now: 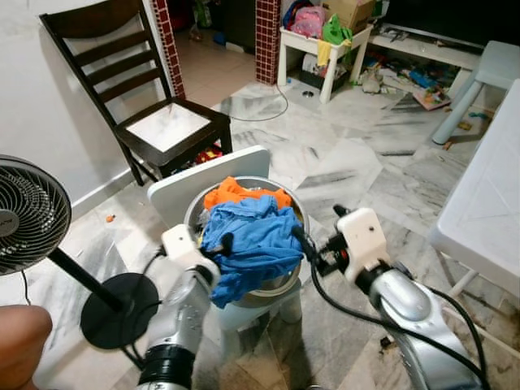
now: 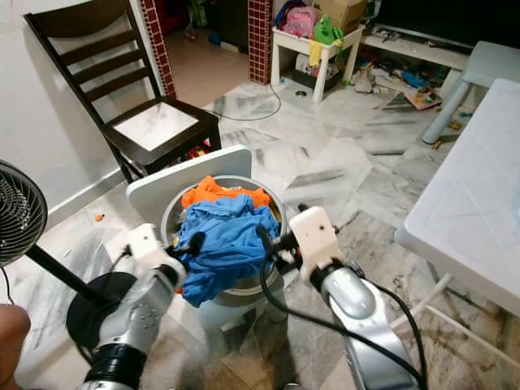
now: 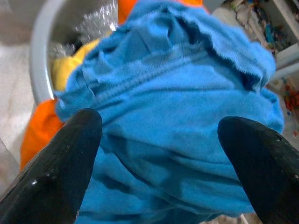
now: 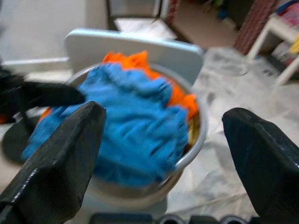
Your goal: Hang hanger
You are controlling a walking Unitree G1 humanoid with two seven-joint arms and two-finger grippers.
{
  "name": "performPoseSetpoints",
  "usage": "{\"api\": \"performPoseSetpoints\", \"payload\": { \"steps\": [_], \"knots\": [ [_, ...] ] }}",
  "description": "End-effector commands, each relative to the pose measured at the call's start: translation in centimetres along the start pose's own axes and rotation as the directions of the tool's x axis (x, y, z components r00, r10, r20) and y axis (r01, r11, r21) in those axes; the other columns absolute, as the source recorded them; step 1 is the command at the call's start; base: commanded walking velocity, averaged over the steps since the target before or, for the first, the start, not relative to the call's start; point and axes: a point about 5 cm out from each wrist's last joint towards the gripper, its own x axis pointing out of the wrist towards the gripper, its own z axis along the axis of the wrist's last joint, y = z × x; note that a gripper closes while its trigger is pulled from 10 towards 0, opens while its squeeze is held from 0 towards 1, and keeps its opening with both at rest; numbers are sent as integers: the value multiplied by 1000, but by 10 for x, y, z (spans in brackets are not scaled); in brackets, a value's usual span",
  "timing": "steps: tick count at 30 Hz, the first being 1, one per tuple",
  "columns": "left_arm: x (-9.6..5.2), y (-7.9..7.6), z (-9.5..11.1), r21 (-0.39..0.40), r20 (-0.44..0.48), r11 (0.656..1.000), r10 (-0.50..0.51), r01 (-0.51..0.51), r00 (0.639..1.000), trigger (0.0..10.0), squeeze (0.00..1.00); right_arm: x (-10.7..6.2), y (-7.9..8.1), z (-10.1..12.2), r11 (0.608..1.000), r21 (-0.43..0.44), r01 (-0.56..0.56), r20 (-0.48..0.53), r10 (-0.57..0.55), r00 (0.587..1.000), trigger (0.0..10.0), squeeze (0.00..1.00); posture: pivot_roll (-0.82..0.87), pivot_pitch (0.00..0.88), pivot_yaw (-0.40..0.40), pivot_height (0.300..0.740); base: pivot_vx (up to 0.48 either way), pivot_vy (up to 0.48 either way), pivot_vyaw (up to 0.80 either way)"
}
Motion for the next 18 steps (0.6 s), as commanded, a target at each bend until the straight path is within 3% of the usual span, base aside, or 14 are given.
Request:
{"api": "performPoseSetpoints", "payload": {
  "steps": [1, 16, 17, 18],
  "knots": [
    [1, 0, -6, -4, -14, 1000, 9, -9, 1000, 10000, 0, -6, 1, 3, 1000, -5, -23, -1, 23, 1000, 10000, 0, -249, 152, 30, 740, 0, 0, 0],
    [5, -1, -23, -51, -58, 999, -2, -1, 998, 10000, 0, -21, 0, 8, 997, -31, -73, -66, 71, 995, 10000, 0, -297, 174, 6, 740, 0, 0, 0],
    [6, -1, -22, -56, -54, 998, -6, 3, 999, 9059, 0, -23, 0, 8, 996, -28, -81, -70, 79, 994, 10000, 0, -301, 177, 7, 740, 0, 0, 0],
    [6, -2, -22, -58, -51, 998, -9, 6, 999, 4863, 0, -25, 2, 8, 995, -24, -94, -75, 92, 993, 10000, 0, -301, 177, 7, 740, 0, 0, 0]
  ]
}}
